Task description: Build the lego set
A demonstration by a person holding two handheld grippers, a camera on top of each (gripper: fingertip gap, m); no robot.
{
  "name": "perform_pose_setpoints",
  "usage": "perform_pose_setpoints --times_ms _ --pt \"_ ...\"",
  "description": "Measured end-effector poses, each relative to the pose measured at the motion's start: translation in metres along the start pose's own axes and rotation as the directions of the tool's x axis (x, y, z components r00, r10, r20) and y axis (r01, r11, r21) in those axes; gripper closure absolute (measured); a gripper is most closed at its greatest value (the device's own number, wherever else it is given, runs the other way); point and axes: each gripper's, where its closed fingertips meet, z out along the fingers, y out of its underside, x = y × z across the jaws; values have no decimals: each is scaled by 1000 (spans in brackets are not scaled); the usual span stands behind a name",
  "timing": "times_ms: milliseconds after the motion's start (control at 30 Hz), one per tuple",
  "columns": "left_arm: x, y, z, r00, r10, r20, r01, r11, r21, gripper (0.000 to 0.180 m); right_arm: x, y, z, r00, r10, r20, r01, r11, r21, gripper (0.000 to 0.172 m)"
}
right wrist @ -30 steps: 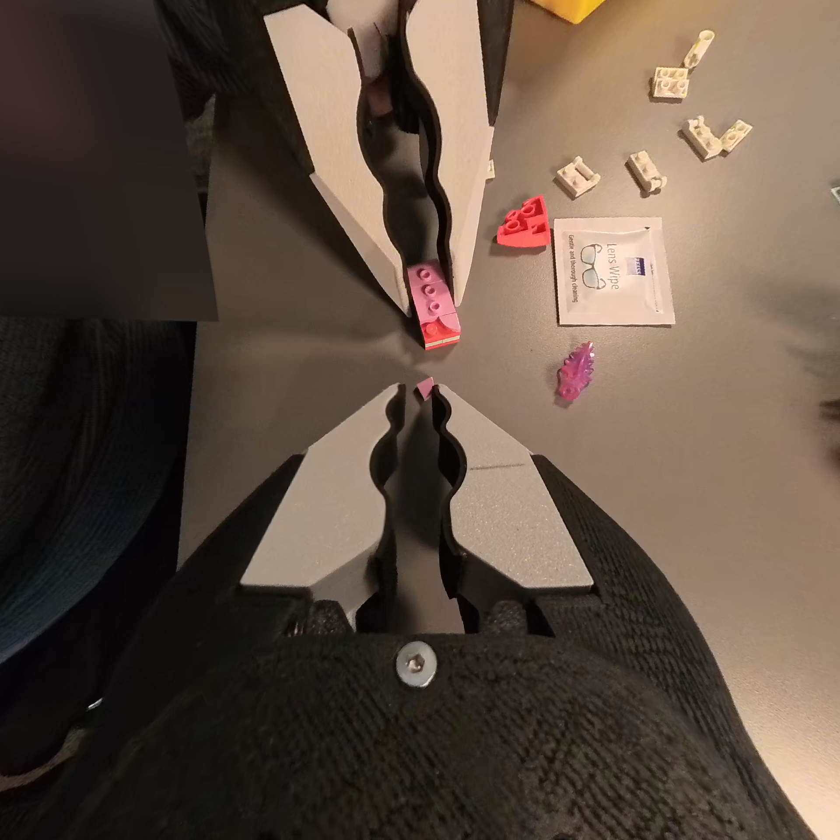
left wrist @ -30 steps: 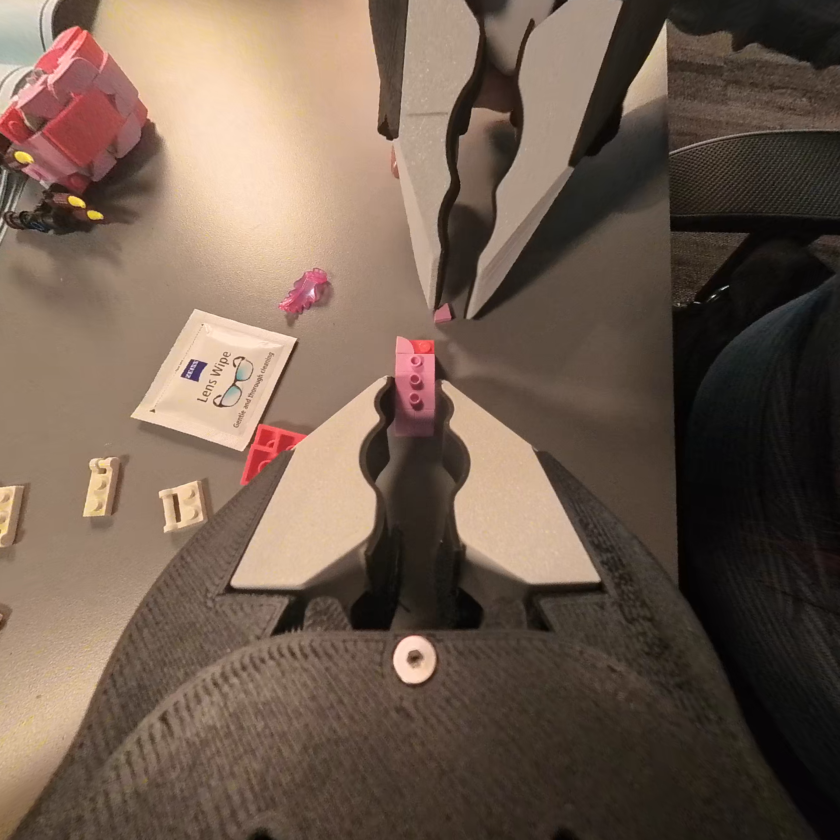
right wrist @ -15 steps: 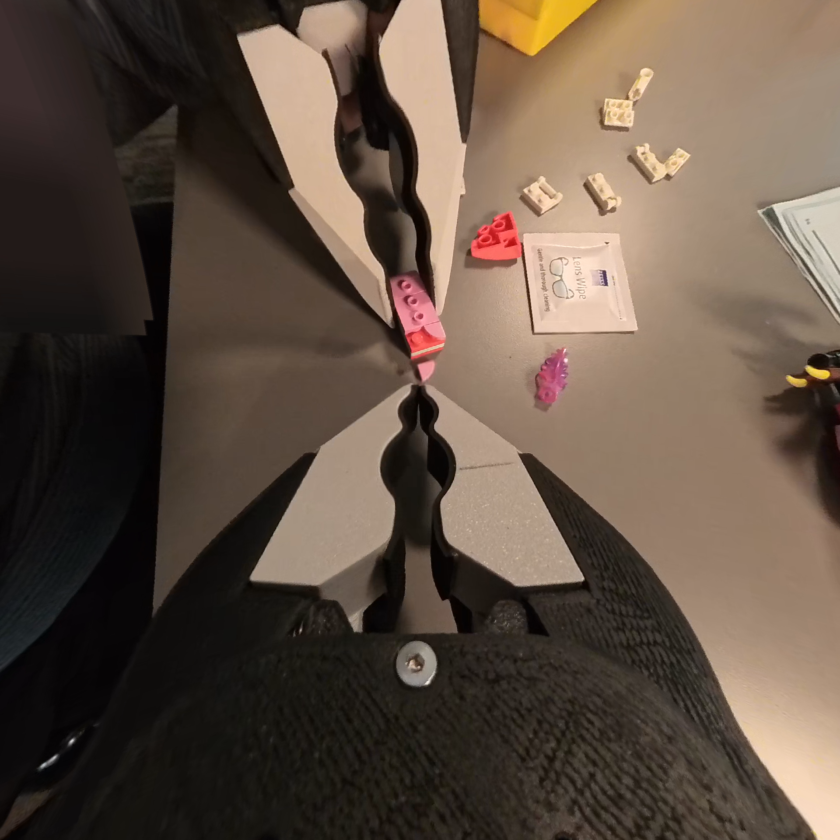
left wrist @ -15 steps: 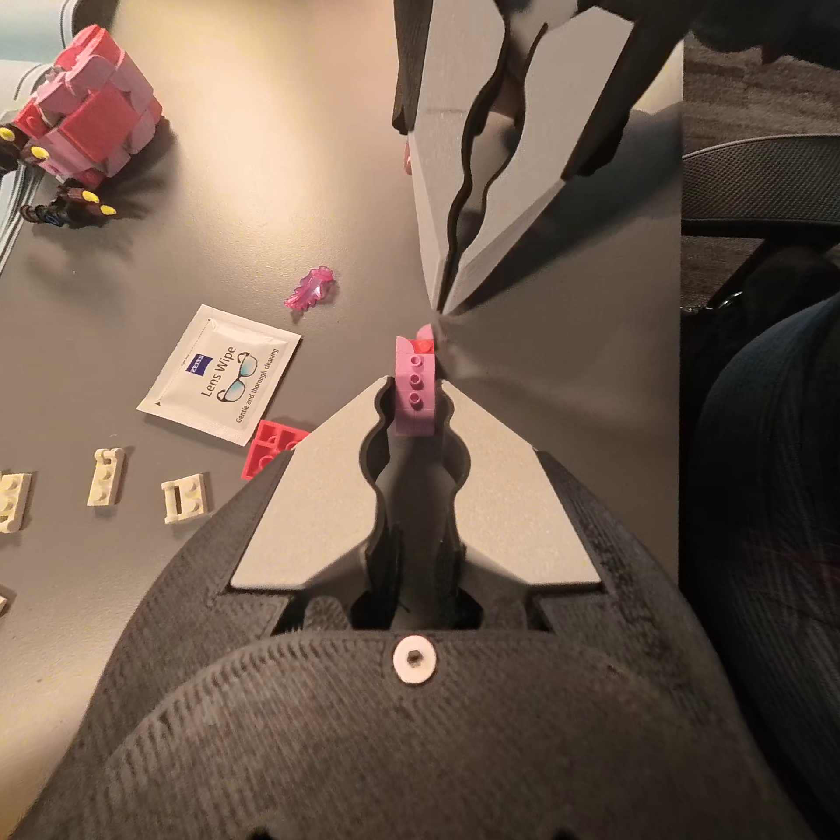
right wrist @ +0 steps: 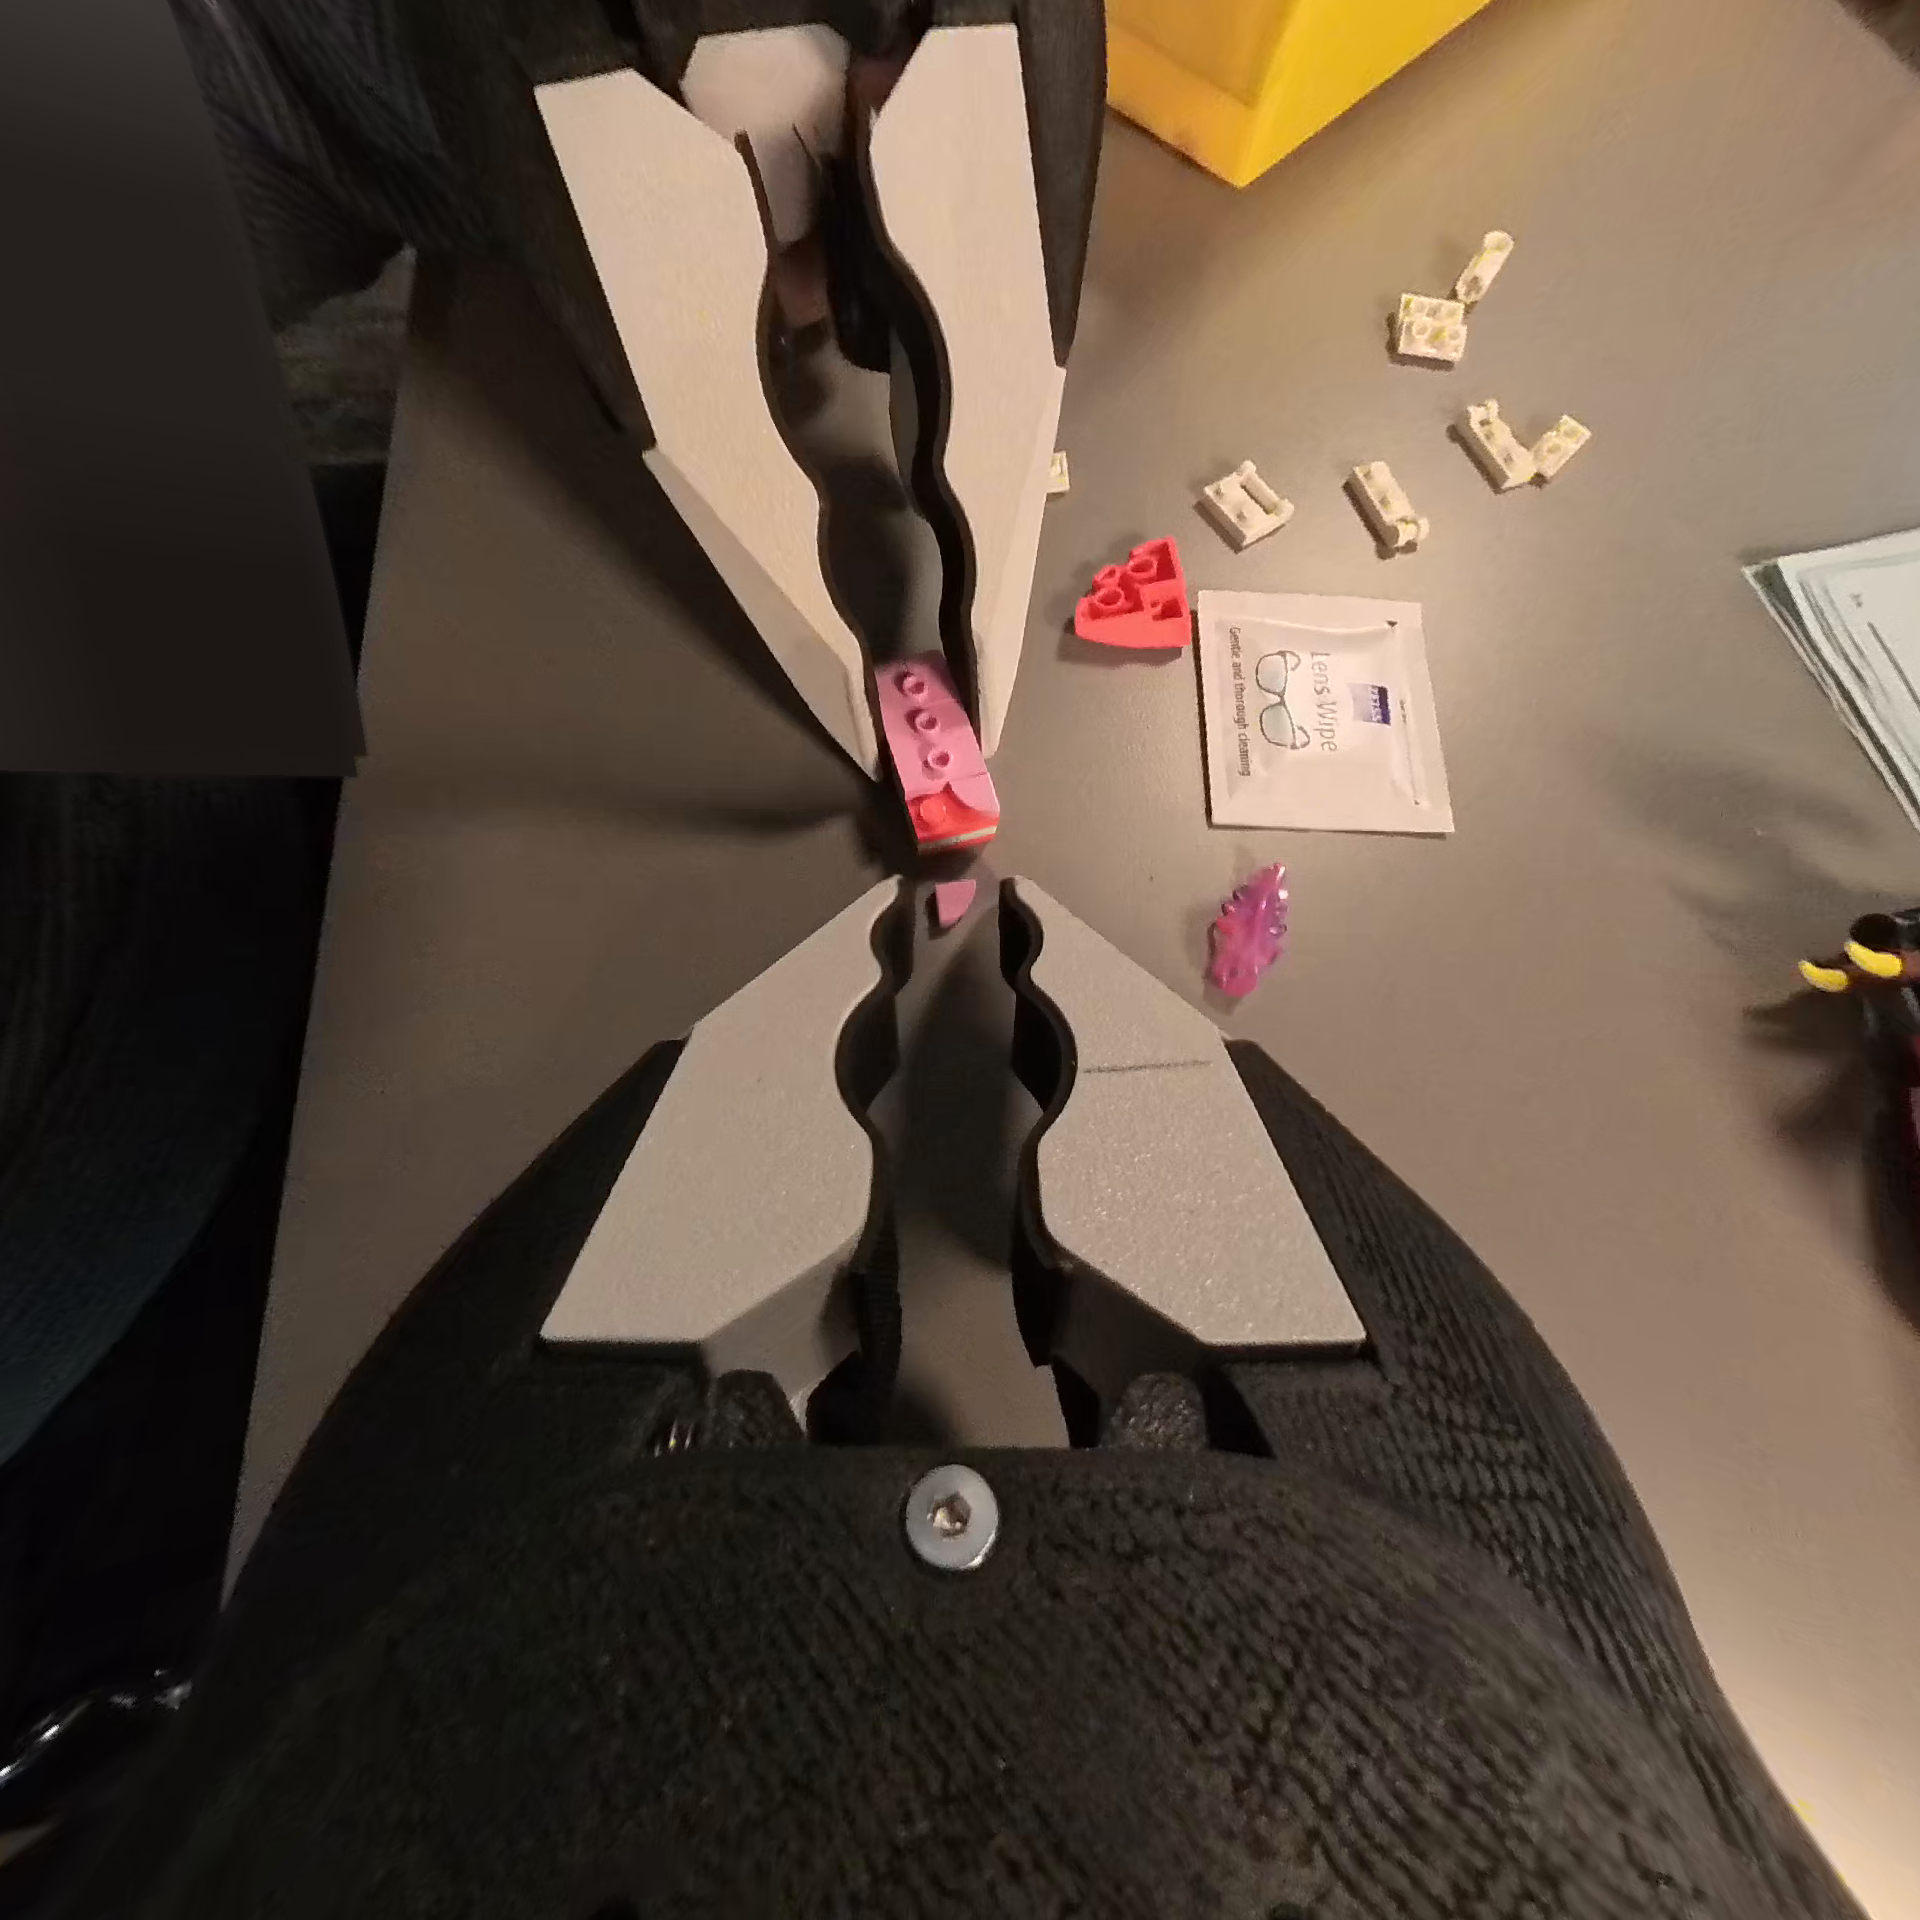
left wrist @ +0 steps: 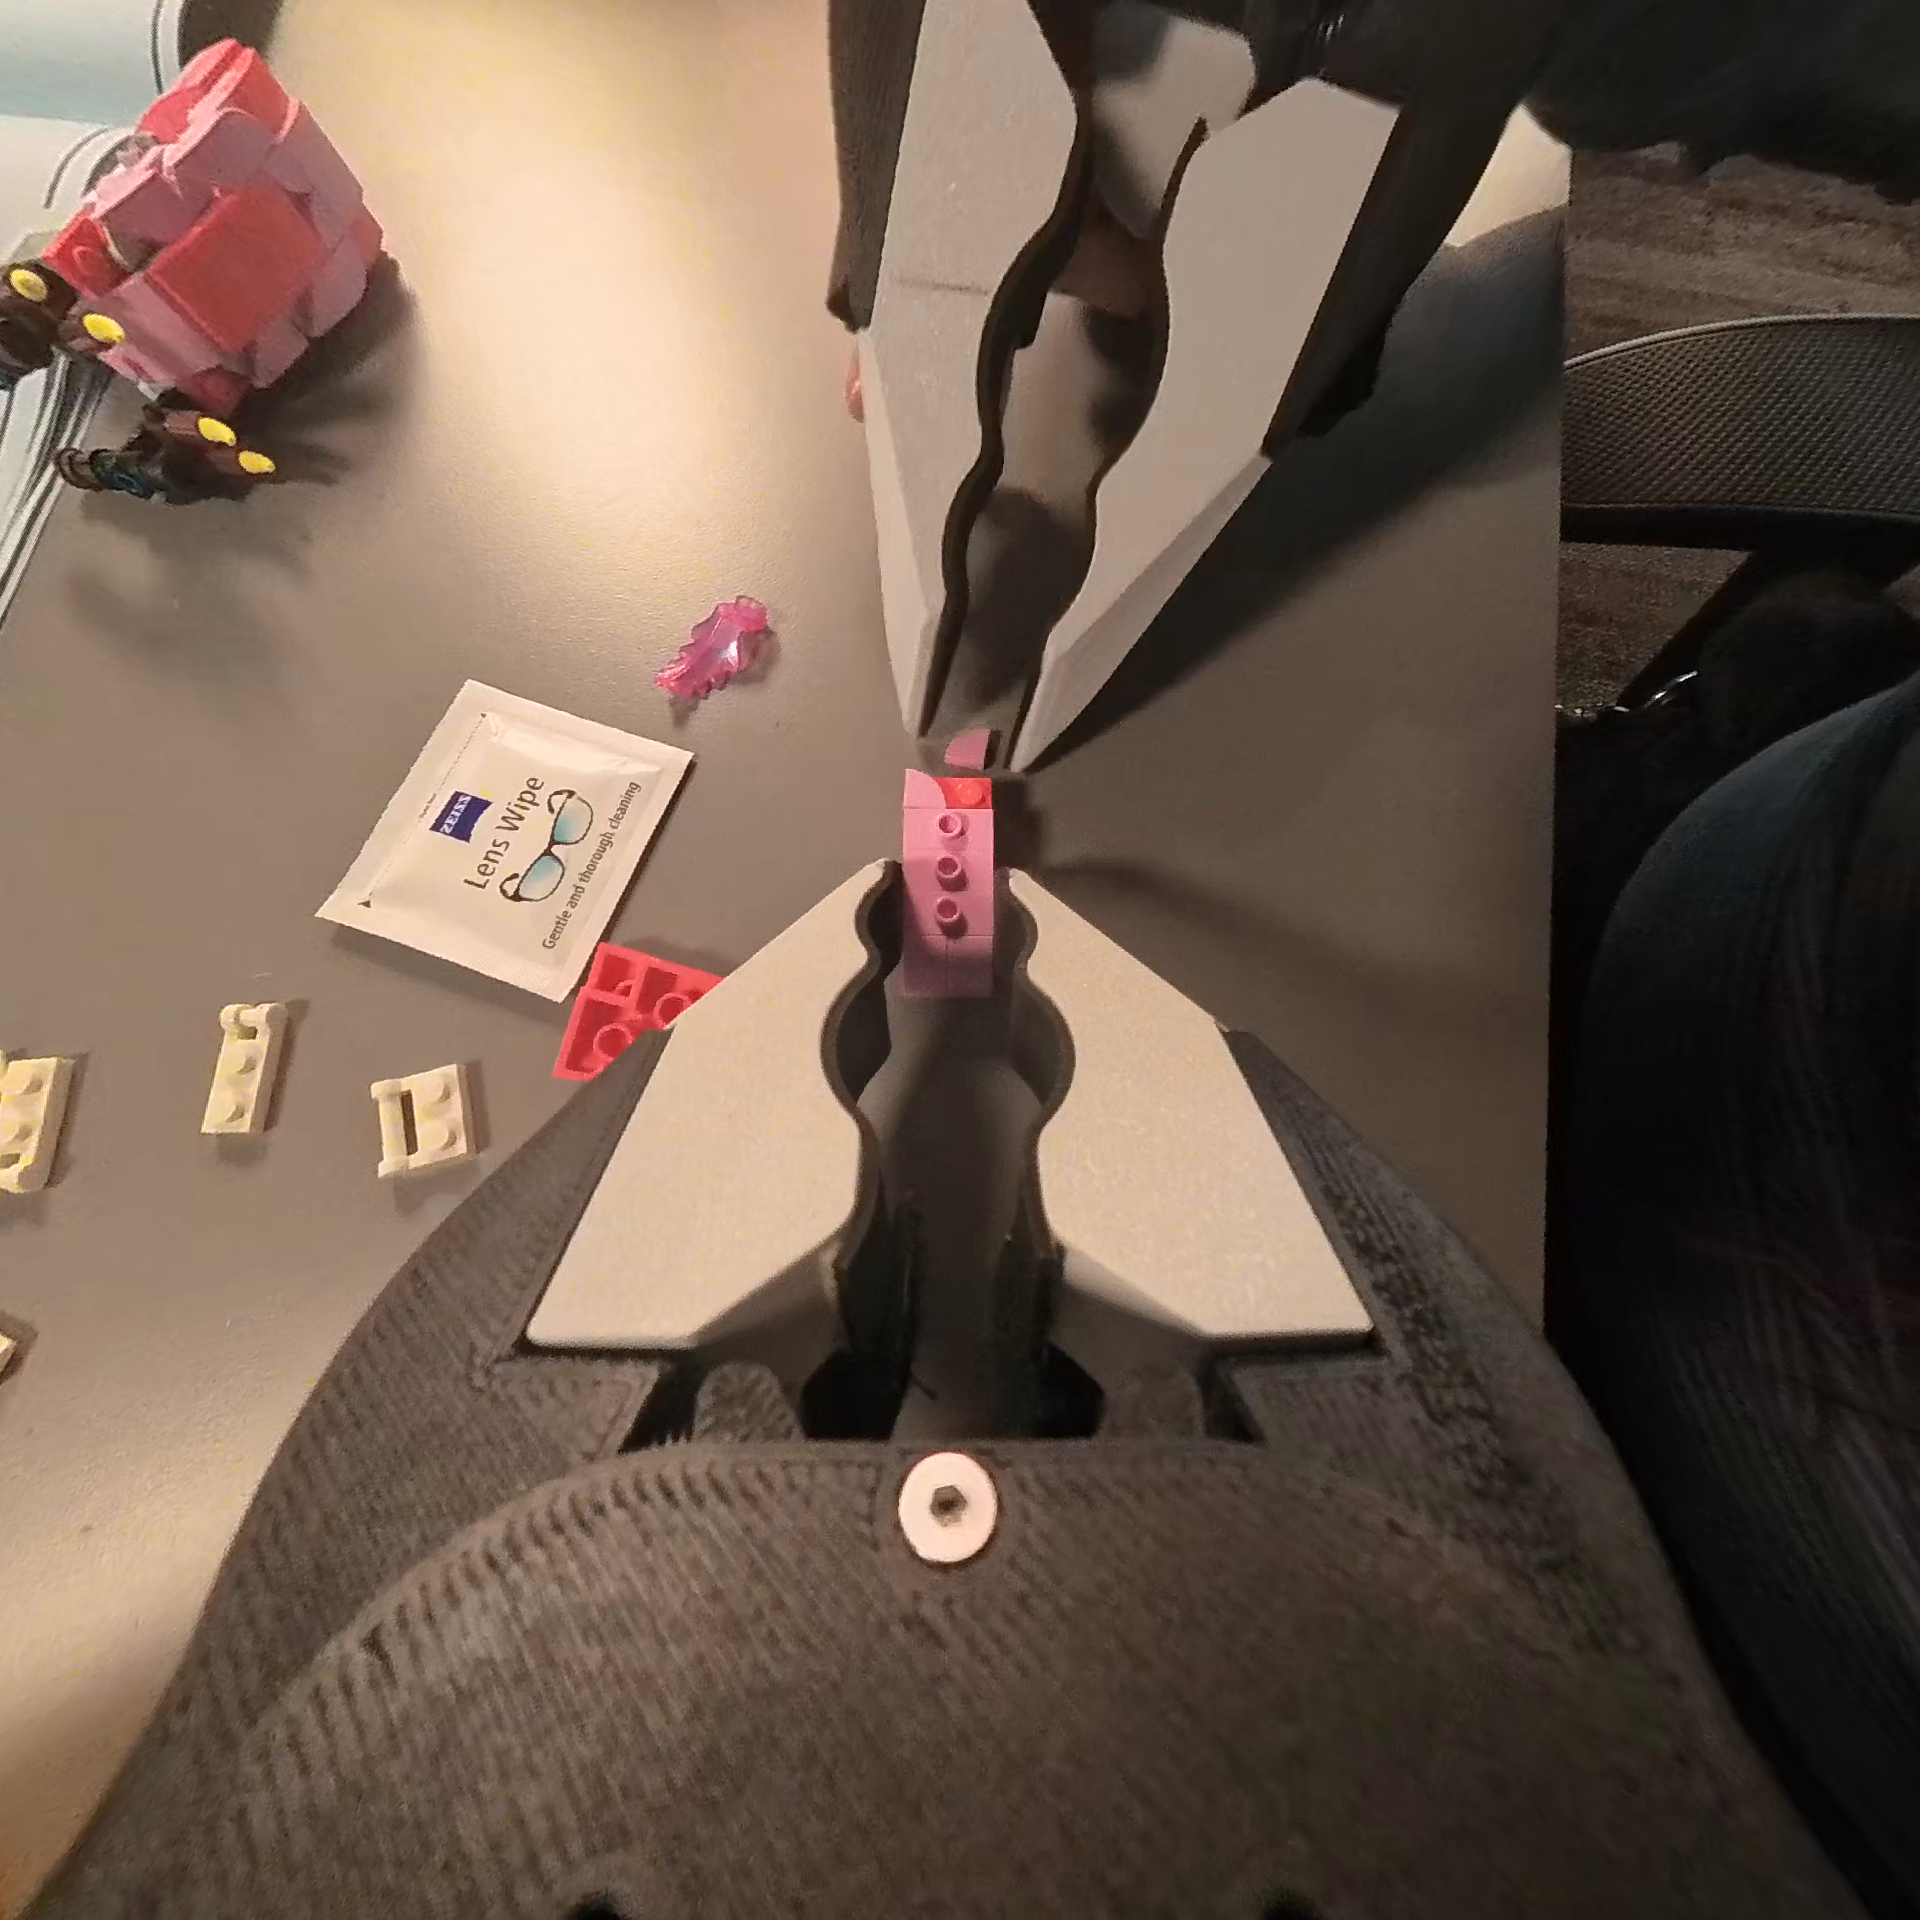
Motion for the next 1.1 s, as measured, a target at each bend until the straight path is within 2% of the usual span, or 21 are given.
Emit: perform_pose_setpoints --times_ms 133,433,667,1100 --pt "0 0 0 1000 1 -3 -1 1000 0 164 -2 -1 2 1000 -9 27 9 1000 -7 165" --pt "0 0 0 1000 2 -4 -2 1000 0 164 1 -2 2 1000 -18 -2 18 1000 -12 166" --pt "0 1 0 1000 3 -2 -3 1000 0 164 -4 -25 -1 1000 11 16 -13 996 86 166" --pt "-1 1 1 1000 -3 12 3 1000 0 164 -6 -20 5 996 -66 -62 67 998 14 166"
